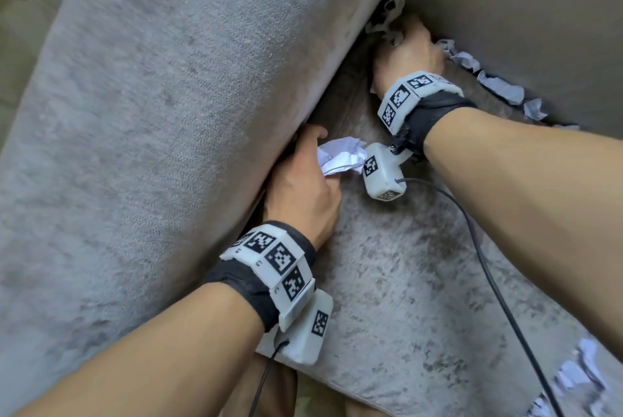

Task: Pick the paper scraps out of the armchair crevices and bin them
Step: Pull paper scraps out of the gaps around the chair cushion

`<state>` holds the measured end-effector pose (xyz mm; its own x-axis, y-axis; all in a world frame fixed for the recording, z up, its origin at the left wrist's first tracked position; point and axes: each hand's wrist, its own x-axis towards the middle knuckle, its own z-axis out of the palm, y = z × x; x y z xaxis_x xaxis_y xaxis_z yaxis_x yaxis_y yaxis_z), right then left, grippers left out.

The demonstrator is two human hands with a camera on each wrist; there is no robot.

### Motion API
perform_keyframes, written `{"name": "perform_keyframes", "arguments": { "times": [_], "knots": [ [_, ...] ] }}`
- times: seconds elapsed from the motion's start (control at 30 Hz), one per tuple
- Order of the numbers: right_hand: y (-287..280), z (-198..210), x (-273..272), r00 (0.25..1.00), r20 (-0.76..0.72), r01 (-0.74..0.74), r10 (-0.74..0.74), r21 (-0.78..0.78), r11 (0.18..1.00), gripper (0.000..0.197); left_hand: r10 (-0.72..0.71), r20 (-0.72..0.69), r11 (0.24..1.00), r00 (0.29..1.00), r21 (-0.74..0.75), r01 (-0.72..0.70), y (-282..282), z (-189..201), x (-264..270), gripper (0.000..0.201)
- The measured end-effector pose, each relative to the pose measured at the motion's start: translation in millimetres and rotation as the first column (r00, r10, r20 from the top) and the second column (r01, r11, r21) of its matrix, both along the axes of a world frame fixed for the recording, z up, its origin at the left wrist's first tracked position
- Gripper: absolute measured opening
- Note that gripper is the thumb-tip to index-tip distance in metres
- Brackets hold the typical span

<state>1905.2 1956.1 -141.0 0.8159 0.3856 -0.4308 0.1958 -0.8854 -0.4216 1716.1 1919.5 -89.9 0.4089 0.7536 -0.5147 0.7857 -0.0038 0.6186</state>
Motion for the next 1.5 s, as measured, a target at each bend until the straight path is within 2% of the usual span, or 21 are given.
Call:
{"name": "perform_keyframes", "arguments": {
  "times": [0.17,0.27,0.37,0.5,0.63,0.83,0.97,1.07,1.17,1.3,1.5],
  "knots": [
    [0.2,4.0,9.8,0.998,-0.069,0.012,-0.013,-0.028,1.0,0.031,-0.02,-0.026,1.0,0.999,0.015,0.02,4.2,0.5,11.2,0.033],
    [-11.9,3.4,5.9,0.996,-0.087,-0.017,0.021,0.047,0.999,0.024,-0.023,-0.047,1.0,0.999,0.017,0.023,5.5,3.8,21.0,0.025],
    [-35.4,5.6,4.6,0.994,-0.108,0.044,-0.031,0.115,0.992,0.04,-0.026,-0.04,0.999,0.999,0.024,0.027,7.3,7.2,31.7,0.014],
    [-76.9,17.4,7.2,0.996,-0.067,0.068,-0.06,0.133,0.989,0.029,-0.085,-0.038,0.994,0.996,0.059,0.087,5.4,12.5,47.7,0.024],
    [-119.3,26.1,15.7,0.993,-0.062,0.107,-0.1,0.127,0.986,0.034,-0.148,-0.115,0.982,0.982,0.102,0.16,-6.2,6.5,65.2,0.027],
    [-166.2,30.1,29.9,0.988,-0.083,0.138,-0.13,0.095,0.986,0.029,-0.214,-0.143,0.967,0.966,0.109,0.23,-31.4,7.0,104.0,0.019],
    [-189.6,30.4,35.7,0.979,-0.12,0.18,-0.166,0.121,0.976,0.025,-0.236,-0.182,0.964,0.955,0.077,0.253,-38.6,4.2,134.7,0.042],
    [-200.9,30.3,41.7,0.978,-0.104,0.19,-0.179,0.108,0.976,0.032,-0.292,-0.269,0.938,0.918,0.106,0.329,-33.0,-9.7,158.4,0.044],
    [-203.3,23.6,49.9,0.975,-0.082,0.216,-0.204,0.172,0.961,0.043,-0.329,-0.343,0.907,0.88,0.143,0.395,-23.7,-19.3,181.5,0.042],
    [-202.3,15.6,58.0,0.968,-0.118,0.241,-0.221,0.19,0.952,0.042,-0.311,-0.404,0.906,0.86,0.148,0.397,-4.7,-32.7,207.2,0.043],
    [-201.2,8.3,59.4,0.971,-0.141,0.218,-0.194,0.18,0.959,0.037,-0.325,-0.421,0.888,0.847,0.174,0.427,7.1,-51.2,218.0,0.033]
  ]
}}
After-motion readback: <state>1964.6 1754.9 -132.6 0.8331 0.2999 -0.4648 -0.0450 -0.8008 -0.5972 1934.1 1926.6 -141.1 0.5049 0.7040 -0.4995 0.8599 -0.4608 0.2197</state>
